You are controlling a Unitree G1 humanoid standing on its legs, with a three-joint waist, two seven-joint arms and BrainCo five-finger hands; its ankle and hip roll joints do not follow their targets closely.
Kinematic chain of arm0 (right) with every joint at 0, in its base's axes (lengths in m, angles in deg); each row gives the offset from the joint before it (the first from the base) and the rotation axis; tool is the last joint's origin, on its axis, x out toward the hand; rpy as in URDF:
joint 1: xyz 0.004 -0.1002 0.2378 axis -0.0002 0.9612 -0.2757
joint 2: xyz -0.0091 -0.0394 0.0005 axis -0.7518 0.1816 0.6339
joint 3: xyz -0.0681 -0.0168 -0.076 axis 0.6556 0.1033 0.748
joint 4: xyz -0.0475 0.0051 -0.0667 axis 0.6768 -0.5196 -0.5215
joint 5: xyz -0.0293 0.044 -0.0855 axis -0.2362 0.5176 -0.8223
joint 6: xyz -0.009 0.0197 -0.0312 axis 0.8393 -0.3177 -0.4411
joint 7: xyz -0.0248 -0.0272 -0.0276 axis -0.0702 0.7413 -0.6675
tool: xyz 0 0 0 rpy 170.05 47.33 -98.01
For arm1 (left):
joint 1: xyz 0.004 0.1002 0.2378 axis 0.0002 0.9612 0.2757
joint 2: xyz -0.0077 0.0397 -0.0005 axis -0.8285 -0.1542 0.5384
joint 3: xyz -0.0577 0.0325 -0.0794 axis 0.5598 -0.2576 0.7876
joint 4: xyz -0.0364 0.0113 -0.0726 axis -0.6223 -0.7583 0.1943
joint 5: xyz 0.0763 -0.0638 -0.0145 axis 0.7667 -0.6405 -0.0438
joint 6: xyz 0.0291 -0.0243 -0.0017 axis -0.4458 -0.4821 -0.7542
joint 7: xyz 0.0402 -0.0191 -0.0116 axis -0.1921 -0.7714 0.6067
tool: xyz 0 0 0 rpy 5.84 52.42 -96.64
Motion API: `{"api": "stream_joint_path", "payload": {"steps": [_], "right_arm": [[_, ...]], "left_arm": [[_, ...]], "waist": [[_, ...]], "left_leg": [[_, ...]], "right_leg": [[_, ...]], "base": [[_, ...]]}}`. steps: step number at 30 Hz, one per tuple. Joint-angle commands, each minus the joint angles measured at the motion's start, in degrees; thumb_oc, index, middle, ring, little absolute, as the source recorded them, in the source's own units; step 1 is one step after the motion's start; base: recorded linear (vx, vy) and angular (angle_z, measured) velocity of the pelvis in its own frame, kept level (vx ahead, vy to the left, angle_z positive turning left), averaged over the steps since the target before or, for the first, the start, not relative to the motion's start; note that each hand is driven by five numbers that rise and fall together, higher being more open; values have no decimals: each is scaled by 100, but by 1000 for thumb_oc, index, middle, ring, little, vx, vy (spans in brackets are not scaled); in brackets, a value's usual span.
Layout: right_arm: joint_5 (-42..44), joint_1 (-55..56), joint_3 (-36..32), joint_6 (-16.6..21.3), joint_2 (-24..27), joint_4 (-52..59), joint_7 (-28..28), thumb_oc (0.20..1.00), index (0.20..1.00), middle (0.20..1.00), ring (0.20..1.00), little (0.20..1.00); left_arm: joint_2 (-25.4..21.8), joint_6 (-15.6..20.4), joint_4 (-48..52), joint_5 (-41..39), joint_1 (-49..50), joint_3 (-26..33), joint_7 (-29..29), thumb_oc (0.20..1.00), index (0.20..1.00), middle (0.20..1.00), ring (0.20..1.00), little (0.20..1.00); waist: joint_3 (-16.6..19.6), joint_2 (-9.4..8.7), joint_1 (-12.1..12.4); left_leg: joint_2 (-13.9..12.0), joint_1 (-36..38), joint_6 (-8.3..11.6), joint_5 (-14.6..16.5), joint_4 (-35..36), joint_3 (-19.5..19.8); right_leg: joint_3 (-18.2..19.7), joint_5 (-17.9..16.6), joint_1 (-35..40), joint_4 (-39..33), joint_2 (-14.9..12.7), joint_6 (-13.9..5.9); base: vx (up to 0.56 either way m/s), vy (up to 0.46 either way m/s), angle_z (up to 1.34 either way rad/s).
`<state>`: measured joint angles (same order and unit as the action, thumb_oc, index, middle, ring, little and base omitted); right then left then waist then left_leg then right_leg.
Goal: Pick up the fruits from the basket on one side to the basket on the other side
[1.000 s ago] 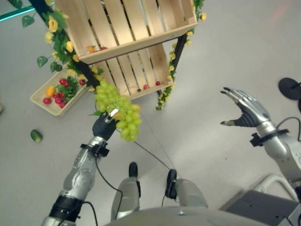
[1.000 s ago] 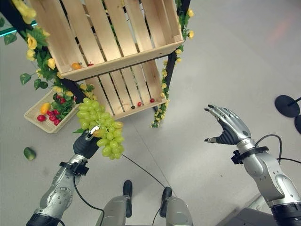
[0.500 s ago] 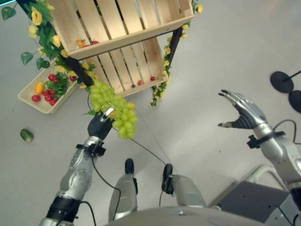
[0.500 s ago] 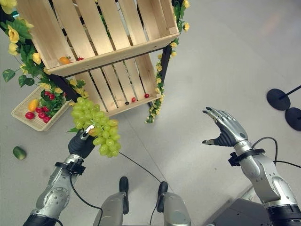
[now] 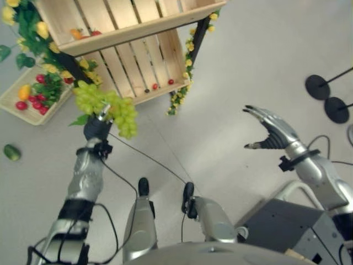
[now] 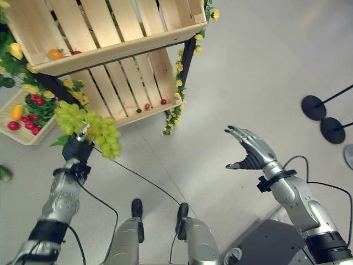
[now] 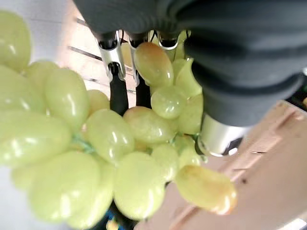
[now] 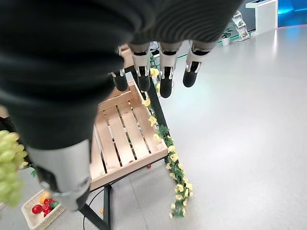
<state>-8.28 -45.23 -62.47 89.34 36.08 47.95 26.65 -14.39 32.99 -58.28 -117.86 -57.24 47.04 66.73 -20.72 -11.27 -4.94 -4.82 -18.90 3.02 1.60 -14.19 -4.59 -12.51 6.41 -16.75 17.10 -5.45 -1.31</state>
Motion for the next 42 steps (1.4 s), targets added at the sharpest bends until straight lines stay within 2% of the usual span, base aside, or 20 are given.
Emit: {"api": "stream_joint_path", "payload": {"steps": [1, 2, 3, 6, 15, 22, 23, 24, 42], "right_arm": [[420, -314, 332, 205, 291, 243, -96, 1000, 1000, 1000, 1000, 1000], [552, -423, 492, 246, 328, 280, -95, 1000, 1000, 1000, 1000, 1000], [554, -441, 494, 247, 323, 273, -96, 1000, 1000, 1000, 1000, 1000], [748, -607, 774, 310, 319, 341, -94, 1000, 1000, 1000, 1000, 1000], [913, -724, 989, 388, 413, 410, -79, 1000, 1000, 1000, 1000, 1000], [1001, -697, 1068, 456, 486, 503, -60, 1000, 1000, 1000, 1000, 1000], [1002, -683, 1081, 463, 520, 505, -46, 1000, 1000, 1000, 1000, 1000], [1015, -665, 1055, 482, 527, 527, -35, 1000, 1000, 1000, 1000, 1000], [1104, -424, 780, 539, 568, 620, -3, 1000, 1000, 1000, 1000, 1000]], "left_arm": [[-281, 595, -227, 335, -798, 52, 327, 200, 200, 200, 200, 200], [-466, 641, -512, 463, -1167, 1, 517, 200, 200, 200, 200, 200], [-475, 643, -523, 462, -1187, -1, 516, 200, 200, 200, 200, 200], [-647, 698, -904, 639, -1668, -95, 798, 200, 200, 200, 200, 200], [-601, 728, -1123, 1019, -2300, -417, 1201, 200, 200, 200, 200, 200], [-824, 691, -1382, 1112, -2745, -525, 1396, 200, 200, 200, 200, 200], [-857, 661, -1476, 1115, -2809, -539, 1400, 382, 382, 382, 382, 382], [-878, 670, -1521, 1070, -2825, -530, 1370, 1000, 1000, 1000, 1000, 1000], [-908, 594, -1612, 997, -2717, -382, 1363, 1000, 1000, 1000, 1000, 1000]], "waist": [[231, -54, -94], [204, -136, -141], [204, -143, -145], [132, -288, -207], [49, -374, -295], [81, -478, -359], [84, -482, -369], [80, -477, -367], [101, -469, -337]], "left_leg": [[-203, -149, 46, 41, -338, 115], [-249, -196, 61, 126, -457, 81], [-244, -217, 55, 86, -441, 79], [-325, -309, 47, 238, -663, 15], [-318, -483, 42, 298, -757, -29], [-351, -605, 32, 360, -871, -51], [-356, -611, 35, 362, -883, -52], [-356, -616, 38, 369, -885, -58], [-318, -708, 20, 394, -906, -6]], "right_leg": [[112, -325, -139, -10, -115, -583], [161, -318, -181, 15, -66, -605], [161, -354, -200, -5, -69, -600], [292, -381, -277, 24, -10, -633], [355, -479, -405, -79, 10, -645], [420, -574, -488, -149, 53, -676], [419, -574, -494, -147, 55, -673], [416, -569, -502, -145, 59, -673], [368, -645, -514, -242, 53, -709]], "base": [[16, -21, -19], [-14, -8, -14], [0, -9, -22], [-8, 8, -14], [0, 8, -11], [0, -2, -4], [-3, 5, -5], [-6, 3, -5], [0, -1, 0]]}}
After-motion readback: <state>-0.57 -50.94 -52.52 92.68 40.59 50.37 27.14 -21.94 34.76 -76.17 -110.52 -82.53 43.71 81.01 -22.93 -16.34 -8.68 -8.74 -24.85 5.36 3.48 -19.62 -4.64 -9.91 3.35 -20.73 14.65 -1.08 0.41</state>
